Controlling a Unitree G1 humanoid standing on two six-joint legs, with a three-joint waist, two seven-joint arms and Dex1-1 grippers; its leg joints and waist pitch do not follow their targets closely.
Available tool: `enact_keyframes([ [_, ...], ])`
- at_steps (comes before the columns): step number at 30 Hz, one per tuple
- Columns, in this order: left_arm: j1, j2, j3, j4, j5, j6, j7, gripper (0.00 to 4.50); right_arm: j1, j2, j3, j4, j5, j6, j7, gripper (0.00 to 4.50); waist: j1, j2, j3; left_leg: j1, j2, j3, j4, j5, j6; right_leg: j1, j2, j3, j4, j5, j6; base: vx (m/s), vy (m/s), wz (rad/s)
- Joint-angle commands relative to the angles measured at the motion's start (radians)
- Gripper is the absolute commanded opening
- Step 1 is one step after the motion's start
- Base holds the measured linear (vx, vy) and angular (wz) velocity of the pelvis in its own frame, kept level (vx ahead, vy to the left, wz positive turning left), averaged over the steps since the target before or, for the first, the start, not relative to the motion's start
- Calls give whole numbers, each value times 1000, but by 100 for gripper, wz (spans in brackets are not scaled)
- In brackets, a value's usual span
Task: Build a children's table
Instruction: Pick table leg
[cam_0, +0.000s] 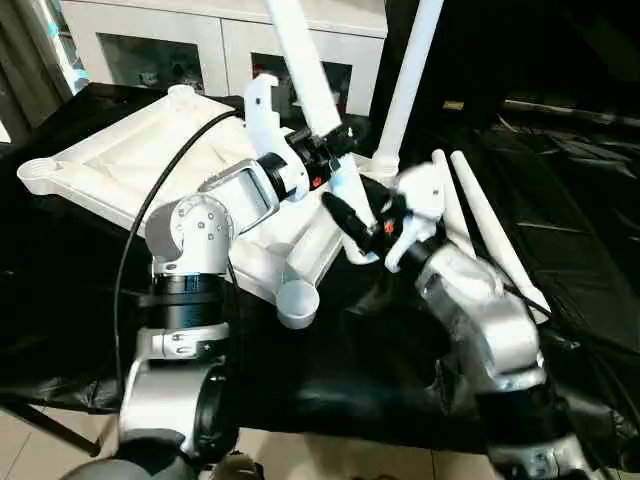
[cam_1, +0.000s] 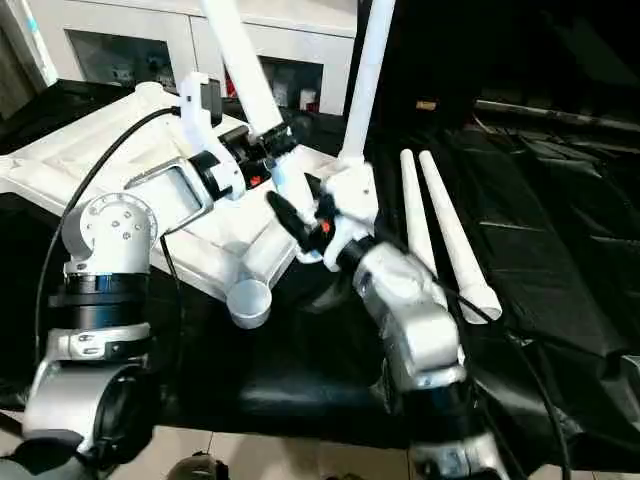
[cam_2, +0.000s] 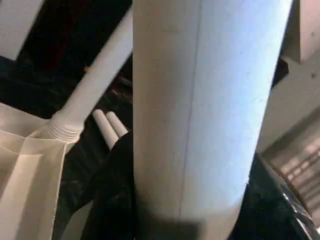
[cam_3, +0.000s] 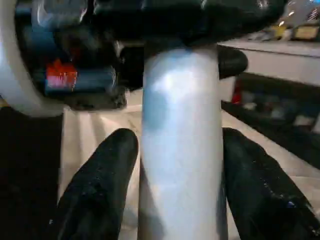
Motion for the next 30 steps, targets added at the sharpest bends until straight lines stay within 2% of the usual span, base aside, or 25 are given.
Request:
enact_keyframes([
  [1, -24, 33, -63, 11, 25, 15, -67, 191, -43, -61, -67, 8, 88, 138, 56, 302, -2, 7, -89, 16, 24, -10, -65, -176, 3, 58, -72, 48, -75, -202, -107, 0, 0, 0],
  [2, -25, 41, -73, 10, 27, 18, -80, 191, -52, -75, -75, 11, 104, 165, 73, 301, -1, 6, -88, 16, 23, -8, -65, -176, 4, 58, -71, 49, -78, -201, -105, 0, 0, 0],
  [4, -36, 75, -107, 6, 22, 44, -133, 190, -96, -162, -98, 29, 185, 309, 177, 301, 2, 10, -89, 16, 24, -9, -63, -169, 3, 61, -72, 48, -75, -188, -108, 0, 0, 0],
  [5, -36, 75, -107, 6, 22, 44, -133, 190, -96, -162, -98, 29, 185, 309, 177, 301, 2, 9, -90, 16, 24, -9, -62, -166, 1, 61, -73, 48, -74, -184, -112, 0, 0, 0],
  [6, -45, 90, -115, 12, 22, 50, -152, 190, -120, -208, -98, 42, 211, 371, 231, 301, 3, 9, -90, 11, 25, -8, -61, -155, -1, 61, -77, 49, -74, -174, -119, 0, 0, 0],
  [7, -52, 104, -121, 20, 17, 56, -173, 190, -143, -249, -100, 52, 247, 431, 287, 301, 3, 6, -91, 12, 24, -9, -60, -149, -2, 65, -76, 47, -73, -176, -125, 0, 0, 0],
  [8, -56, 112, -125, 25, 14, 59, -184, 190, -155, -272, -100, 56, 268, 464, 316, 301, 3, 2, -91, 11, 23, -7, -59, -140, 3, 67, -75, 48, -73, -175, -127, 0, 0, 0],
  [12, -61, 135, -138, 31, 3, 62, -224, 190, -187, -317, -100, 63, 331, 564, 376, 301, 4, 2, -91, 9, 24, -7, -57, -125, 0, 66, -77, 47, -75, -191, -128, 0, 0, 0],
  [13, -61, 139, -142, 31, 0, 64, -235, 190, -195, -326, -99, 67, 349, 590, 390, 301, 3, -6, -90, 10, 23, -4, -56, -120, 3, 65, -77, 46, -76, -194, -133, 0, 0, 0],
  [16, -61, 149, -160, 22, -8, 73, -266, 190, -214, -351, -83, 81, 377, 643, 422, 301, 5, -4, -91, 10, 25, -5, -55, -108, 8, 63, -79, 46, -73, -190, -149, 0, 0, 0],
  [17, -60, 152, -164, 16, -14, 78, -279, 190, -219, -355, -78, 85, 378, 655, 430, 301, 5, -8, -90, 11, 25, -4, -55, -109, 9, 62, -79, 46, -74, -193, -149, 0, 0, 0],
  [19, -56, 157, -170, 3, -29, 88, -306, 190, -227, -363, -66, 89, 383, 673, 450, 301, 6, -5, -89, 11, 25, -4, -55, -115, 2, 61, -80, 46, -74, -215, -149, 0, 0, 0],
  [22, -47, 161, -167, -23, -73, 116, -351, 190, -231, -368, -52, 85, 399, 697, 477, 301, 7, -6, -88, 9, 25, -3, -55, -116, -1, 61, -82, 46, -75, -229, -147, 0, 0, 0],
  [30, -34, 169, -184, -77, -120, 152, -415, 190, -229, -392, -19, 73, 417, 733, 535, 301, 8, -7, -84, 8, 26, -4, -57, -124, -5, 60, -81, 45, -78, -245, -136, 0, 0, 0],
])
